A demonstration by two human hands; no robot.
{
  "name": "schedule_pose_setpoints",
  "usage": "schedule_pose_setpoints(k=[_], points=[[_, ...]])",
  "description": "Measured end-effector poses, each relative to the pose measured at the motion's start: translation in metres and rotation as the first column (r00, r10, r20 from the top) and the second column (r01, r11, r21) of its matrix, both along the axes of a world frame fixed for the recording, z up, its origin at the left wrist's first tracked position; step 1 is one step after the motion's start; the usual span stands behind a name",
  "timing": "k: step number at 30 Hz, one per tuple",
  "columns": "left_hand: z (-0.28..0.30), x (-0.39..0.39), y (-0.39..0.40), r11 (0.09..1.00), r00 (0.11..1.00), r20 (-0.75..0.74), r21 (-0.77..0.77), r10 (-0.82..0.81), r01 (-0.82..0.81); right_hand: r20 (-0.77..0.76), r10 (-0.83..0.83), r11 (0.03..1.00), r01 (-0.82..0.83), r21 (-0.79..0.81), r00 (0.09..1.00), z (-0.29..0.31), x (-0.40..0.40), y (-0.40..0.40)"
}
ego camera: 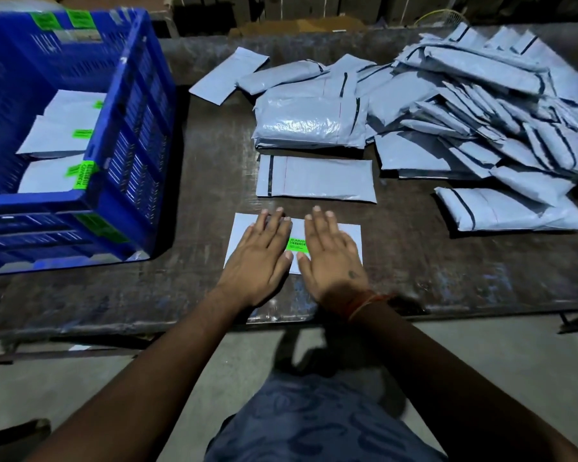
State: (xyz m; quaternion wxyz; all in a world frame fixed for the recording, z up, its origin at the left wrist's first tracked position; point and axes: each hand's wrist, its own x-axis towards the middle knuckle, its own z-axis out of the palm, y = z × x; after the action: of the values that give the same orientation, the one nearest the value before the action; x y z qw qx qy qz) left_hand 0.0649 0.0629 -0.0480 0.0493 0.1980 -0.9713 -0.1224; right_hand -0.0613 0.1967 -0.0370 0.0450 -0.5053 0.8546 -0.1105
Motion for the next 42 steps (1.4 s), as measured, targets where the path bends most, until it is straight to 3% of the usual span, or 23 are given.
schedule_pose_setpoints(k=[5,15,18,22,26,30,33,38,40,42], points=[[-0.006,0.014,-0.008,0.999,0.999,0.024,-0.025,0.027,-0.026,0.032,0.009,0.997,-0.011,0.074,0.999,-0.018,-0.006,0.007],[0.005,0.030,-0.033,0.983,0.981,0.064,-0.011,0.182,-0.182,-0.001,-0.186,0.977,0.185,0.102,0.983,-0.008,-0.028,0.026],[0.008,0.010,-0.013,0.997,0.997,0.008,0.028,0.078,-0.078,0.034,-0.095,0.994,0.093,0.049,0.995,-0.001,-0.009,0.010],[-0.002,0.008,-0.001,1.000,0.998,0.060,-0.006,0.023,-0.023,0.042,-0.017,0.996,0.013,0.093,0.999,-0.013,0.005,0.009],[-0.004,0.024,-0.014,0.974,0.973,0.054,-0.041,0.225,-0.223,0.010,-0.183,0.981,0.182,0.073,0.983,-0.015,-0.008,0.025],[0.011,0.024,-0.010,0.855,0.850,-0.097,0.088,0.518,-0.512,0.033,-0.394,0.918,0.392,0.053,0.918,0.003,-0.010,0.025],[0.022,0.015,-0.003,0.789,0.794,-0.085,0.213,0.602,-0.576,0.149,-0.403,0.915,0.391,0.106,0.903,0.009,-0.017,0.013],[0.034,0.005,-0.015,0.658,0.738,-0.003,0.456,0.675,-0.599,0.555,-0.404,0.875,0.484,0.002,0.727,0.013,-0.035,0.010],[0.035,0.005,-0.022,0.646,0.729,-0.029,0.488,0.684,-0.587,0.710,-0.376,0.810,0.584,-0.060,0.595,0.015,-0.039,0.012],[0.038,0.003,-0.028,0.564,0.718,-0.011,0.627,0.696,-0.537,0.866,-0.284,0.744,0.665,-0.072,0.412,0.019,-0.043,0.013]])
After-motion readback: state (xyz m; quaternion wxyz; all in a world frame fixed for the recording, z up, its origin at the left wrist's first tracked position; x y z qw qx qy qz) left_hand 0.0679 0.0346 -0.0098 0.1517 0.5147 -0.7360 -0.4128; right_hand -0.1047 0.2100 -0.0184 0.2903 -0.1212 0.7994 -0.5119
